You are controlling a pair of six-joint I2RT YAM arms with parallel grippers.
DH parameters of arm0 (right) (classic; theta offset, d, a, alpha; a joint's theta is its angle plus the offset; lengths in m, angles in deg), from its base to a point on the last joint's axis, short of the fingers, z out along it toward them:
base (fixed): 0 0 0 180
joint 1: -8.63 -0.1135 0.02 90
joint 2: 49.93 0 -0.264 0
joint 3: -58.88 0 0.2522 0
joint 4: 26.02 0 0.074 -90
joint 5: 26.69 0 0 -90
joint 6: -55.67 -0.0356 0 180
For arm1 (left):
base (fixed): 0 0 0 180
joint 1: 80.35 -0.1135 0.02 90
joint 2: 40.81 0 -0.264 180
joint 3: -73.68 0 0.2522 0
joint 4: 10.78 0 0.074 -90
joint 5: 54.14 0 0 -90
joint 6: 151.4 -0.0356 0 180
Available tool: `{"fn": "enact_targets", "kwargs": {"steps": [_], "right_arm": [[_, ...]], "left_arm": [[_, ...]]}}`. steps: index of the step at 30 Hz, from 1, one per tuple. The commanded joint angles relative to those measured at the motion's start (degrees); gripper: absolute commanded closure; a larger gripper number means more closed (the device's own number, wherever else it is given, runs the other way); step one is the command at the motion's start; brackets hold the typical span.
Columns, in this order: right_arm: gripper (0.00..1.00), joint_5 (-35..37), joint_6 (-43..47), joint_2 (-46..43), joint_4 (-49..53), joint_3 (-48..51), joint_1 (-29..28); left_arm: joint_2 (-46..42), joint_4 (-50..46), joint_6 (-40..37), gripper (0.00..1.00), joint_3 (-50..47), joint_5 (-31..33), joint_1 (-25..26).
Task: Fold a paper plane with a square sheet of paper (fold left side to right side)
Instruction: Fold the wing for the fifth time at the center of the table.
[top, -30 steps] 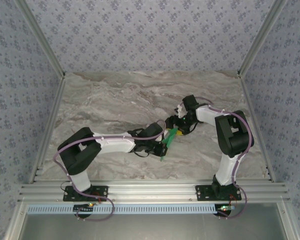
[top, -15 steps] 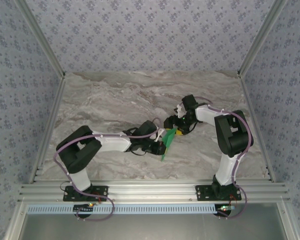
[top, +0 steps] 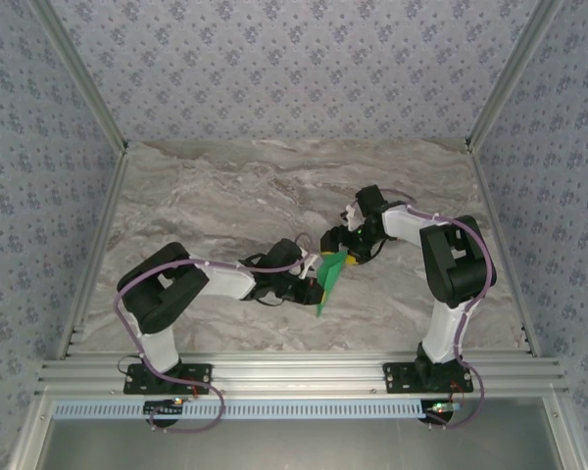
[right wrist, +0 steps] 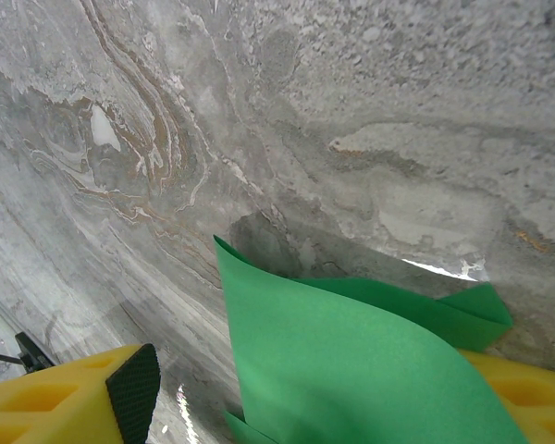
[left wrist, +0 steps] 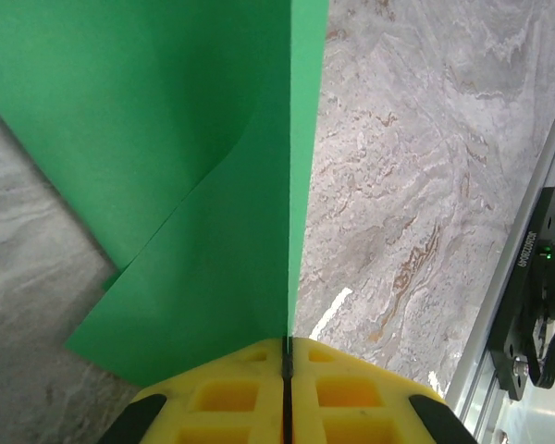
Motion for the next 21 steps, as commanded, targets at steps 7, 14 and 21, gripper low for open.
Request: {"fn": "enact_targets", "kwargs": {"steps": [7, 14, 21], "right_arm": [[0.25, 2.5, 1.1, 4.4, 3.4, 0.6, -1.8], [0.25, 2.4, 1.4, 4.5, 3.6, 0.4, -1.8], [0.25, -1.5, -0.3, 2.6, -0.9, 1.3, -1.1]], "left_arm": [[0.8, 4.4, 0.8, 0.93, -1.4, -1.7, -1.7], [0.9, 6.7, 1.8, 0.94, -3.0, -2.3, -3.0], [1.5, 10.4, 3.4, 0.96, -4.8, -4.1, -4.2]]}}
